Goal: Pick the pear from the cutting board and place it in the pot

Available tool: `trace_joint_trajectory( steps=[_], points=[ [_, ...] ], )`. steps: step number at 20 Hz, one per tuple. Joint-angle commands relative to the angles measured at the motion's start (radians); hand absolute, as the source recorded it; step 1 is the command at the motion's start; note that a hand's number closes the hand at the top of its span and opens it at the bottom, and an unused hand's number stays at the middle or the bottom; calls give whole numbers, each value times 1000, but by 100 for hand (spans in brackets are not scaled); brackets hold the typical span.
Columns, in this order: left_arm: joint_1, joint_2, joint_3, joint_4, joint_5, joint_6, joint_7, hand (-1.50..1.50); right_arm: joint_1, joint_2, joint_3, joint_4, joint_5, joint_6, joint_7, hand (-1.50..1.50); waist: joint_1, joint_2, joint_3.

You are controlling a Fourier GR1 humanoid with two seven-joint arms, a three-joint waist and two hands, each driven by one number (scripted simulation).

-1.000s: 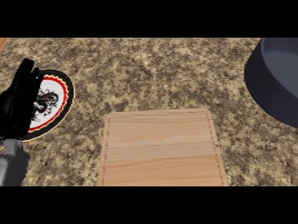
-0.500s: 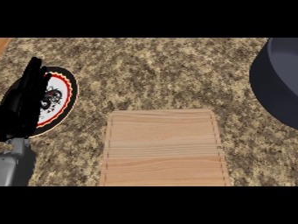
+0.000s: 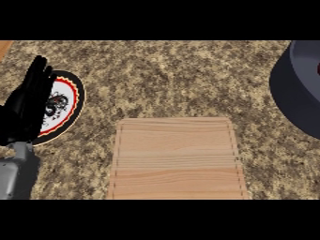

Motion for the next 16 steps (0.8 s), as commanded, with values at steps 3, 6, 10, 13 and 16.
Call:
trace_joint_trajectory(
  steps=[3, 6, 10, 13, 16],
  points=[
    [-10, -5, 9, 45, 5, -15, -42, 0, -110, 1, -27, 351, -8, 28, -92, -150, 8, 8, 1],
    [44, 0, 2, -4, 0, -19, -32, 0, -156, 12, -60, 436, -66, 116, -137, -150, 17, 5, 2],
    [4, -25, -16, -9, -12, 8, -6, 0, -202, 37, -73, 495, -110, 224, -219, -150, 11, 5, 3],
    [13, 2, -3, 3, -12, -14, -24, 0, -209, 46, -173, 524, -213, 255, -287, -150, 14, 8, 4],
    [22, -24, -5, 12, -7, -6, -52, 0, -227, -2, -251, 555, -294, 337, -340, -150, 2, 6, 3]
  ],
)
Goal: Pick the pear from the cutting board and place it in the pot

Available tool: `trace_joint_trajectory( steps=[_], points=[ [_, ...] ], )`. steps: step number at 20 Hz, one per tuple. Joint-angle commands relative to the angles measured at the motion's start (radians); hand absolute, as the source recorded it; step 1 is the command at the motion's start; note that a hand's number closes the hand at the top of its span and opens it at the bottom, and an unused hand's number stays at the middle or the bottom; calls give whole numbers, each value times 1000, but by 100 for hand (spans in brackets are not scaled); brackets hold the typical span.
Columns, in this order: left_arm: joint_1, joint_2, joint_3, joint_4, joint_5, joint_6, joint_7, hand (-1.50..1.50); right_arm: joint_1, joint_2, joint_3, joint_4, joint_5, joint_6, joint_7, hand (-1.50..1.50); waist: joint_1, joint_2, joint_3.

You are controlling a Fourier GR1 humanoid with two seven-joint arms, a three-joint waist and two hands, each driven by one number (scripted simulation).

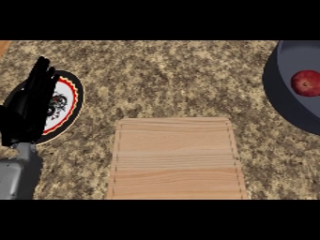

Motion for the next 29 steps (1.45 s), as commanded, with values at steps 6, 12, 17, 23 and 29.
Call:
trace_joint_trajectory(
  steps=[6, 12, 17, 23, 29],
  points=[
    [-34, 12, 4, -12, -11, 7, 30, 0, -53, -102, -188, 161, -192, 191, -60, -150, 1, 6, 11],
    [11, -15, -16, -53, -18, 15, 25, 0, 26, -237, -220, 221, -215, 330, -110, -150, 5, 6, 12],
    [65, -26, -17, -33, -20, -1, -45, 0, 41, -304, -226, 238, -222, 408, -106, -150, 7, 7, 12],
    [41, 7, 12, -43, 12, -30, -16, 0, 113, -311, -223, 233, -217, 435, -181, -150, 15, 11, 15],
    [23, -27, -8, -20, -6, 1, -1, 0, 158, -341, -216, 234, -215, 483, -187, -150, 6, 12, 16]
  ],
)
